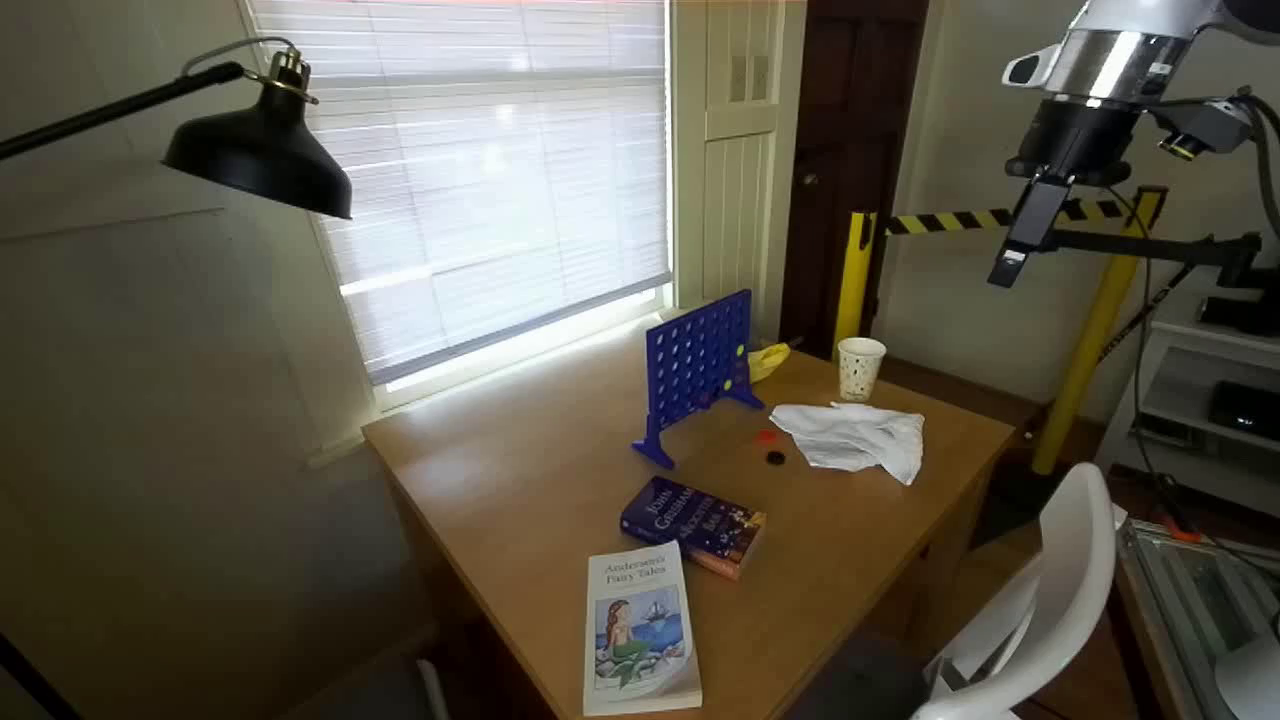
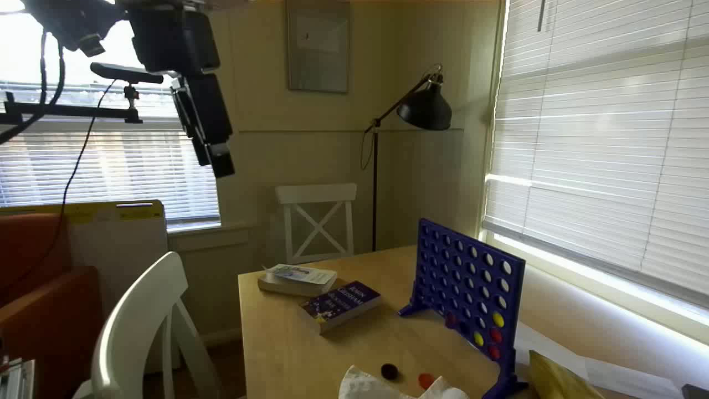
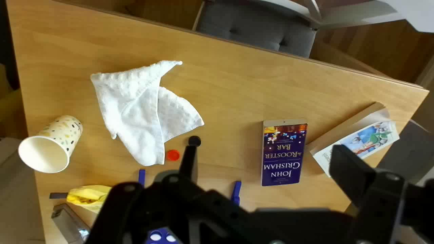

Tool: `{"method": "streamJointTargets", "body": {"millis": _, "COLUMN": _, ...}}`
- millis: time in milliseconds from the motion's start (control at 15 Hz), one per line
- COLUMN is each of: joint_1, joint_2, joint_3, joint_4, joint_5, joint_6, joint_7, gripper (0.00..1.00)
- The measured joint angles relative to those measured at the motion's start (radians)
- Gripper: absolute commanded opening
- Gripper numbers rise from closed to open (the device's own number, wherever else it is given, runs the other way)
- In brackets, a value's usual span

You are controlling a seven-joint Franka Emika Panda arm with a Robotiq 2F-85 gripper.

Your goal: Put the orange disc in the blue board

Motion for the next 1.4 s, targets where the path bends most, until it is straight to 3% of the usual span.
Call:
{"method": "streamJointTargets", "body": {"millis": 800, "joint_1": 0.001, "joint_2": 0.008, "joint_3": 0.0, "joint_4": 0.0, "joint_5": 0.003, "joint_6": 0.014, "joint_7": 0.002, "gripper": 1.0}}
{"method": "streamJointTargets", "body": {"millis": 1067, "joint_1": 0.01, "joint_2": 0.091, "joint_3": 0.0, "joint_4": 0.0, "joint_5": 0.042, "joint_6": 0.122, "joint_7": 0.012, "gripper": 1.0}}
{"method": "streamJointTargets", "body": {"millis": 1400, "joint_1": 0.023, "joint_2": 0.289, "joint_3": 0.0, "joint_4": 0.014, "joint_5": 0.101, "joint_6": 0.324, "joint_7": 0.03, "gripper": 1.0}}
